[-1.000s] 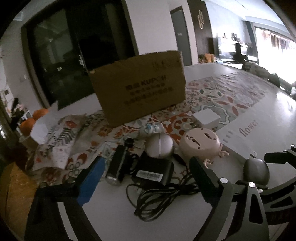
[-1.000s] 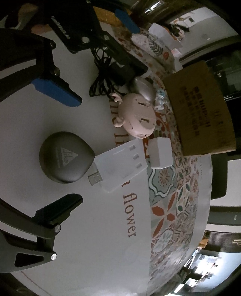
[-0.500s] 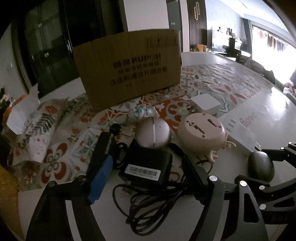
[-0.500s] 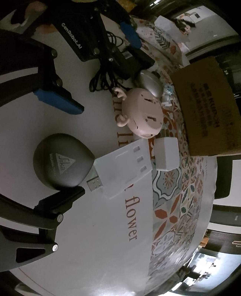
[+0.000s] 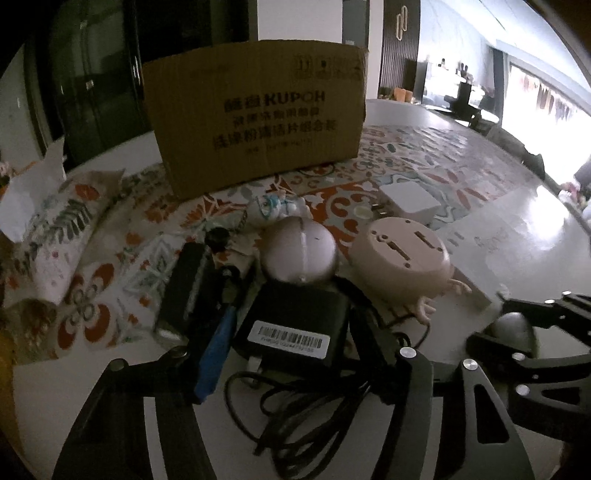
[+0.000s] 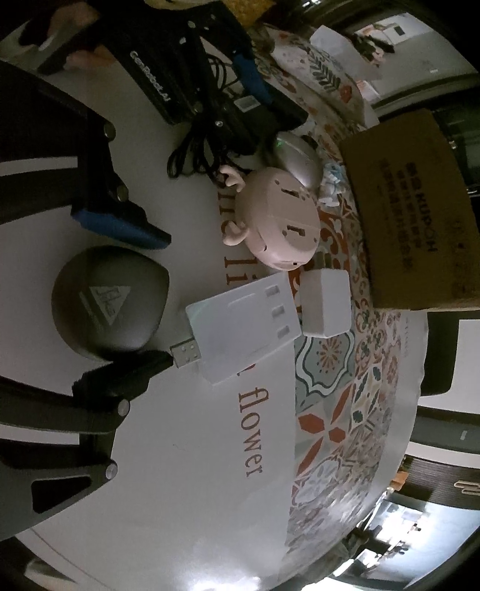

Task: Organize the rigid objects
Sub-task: 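Close the right gripper on the dark grey puck while the left gripper grasps the black power adapter, then lift the grey puck and black adapter and carry both toward the cardboard box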

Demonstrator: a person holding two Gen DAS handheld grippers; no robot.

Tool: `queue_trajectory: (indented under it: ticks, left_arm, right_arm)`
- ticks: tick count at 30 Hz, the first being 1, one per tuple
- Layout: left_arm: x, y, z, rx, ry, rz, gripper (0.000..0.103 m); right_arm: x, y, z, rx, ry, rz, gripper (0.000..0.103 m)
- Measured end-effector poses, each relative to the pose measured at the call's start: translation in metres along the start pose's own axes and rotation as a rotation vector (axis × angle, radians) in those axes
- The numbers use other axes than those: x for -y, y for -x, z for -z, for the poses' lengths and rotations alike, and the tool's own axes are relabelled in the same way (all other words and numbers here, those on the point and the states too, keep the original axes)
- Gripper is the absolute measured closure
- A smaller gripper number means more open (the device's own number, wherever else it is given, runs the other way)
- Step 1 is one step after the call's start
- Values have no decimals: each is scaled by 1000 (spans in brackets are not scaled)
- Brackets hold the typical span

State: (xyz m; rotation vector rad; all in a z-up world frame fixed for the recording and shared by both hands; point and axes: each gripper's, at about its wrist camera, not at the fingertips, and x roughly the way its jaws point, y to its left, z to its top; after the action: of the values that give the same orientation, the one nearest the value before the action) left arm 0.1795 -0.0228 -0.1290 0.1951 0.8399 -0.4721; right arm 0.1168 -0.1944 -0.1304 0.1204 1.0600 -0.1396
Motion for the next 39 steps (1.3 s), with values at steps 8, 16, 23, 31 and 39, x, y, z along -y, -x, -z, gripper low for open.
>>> queue_trajectory:
  ticks: [8,16,23,31,39]
  left_arm:
    - [1,-1,8,-18,63,40,41]
    - [4,-3,7,-45,85,38,40]
    - [7,14,13,-45,139,20,43]
    - [11,34,18,-22,217,2,47]
    - [21,29,31,-72,222,-11,49]
  right_arm:
    - [-1,1,1,8,3,-29,48]
    - [1,2,3,12,-4,-48,49]
    - [4,16,6,60,-3,-69,50]
    - [4,42,5,158,26,-121,76]
    - [17,24,13,99,-8,-136,72]
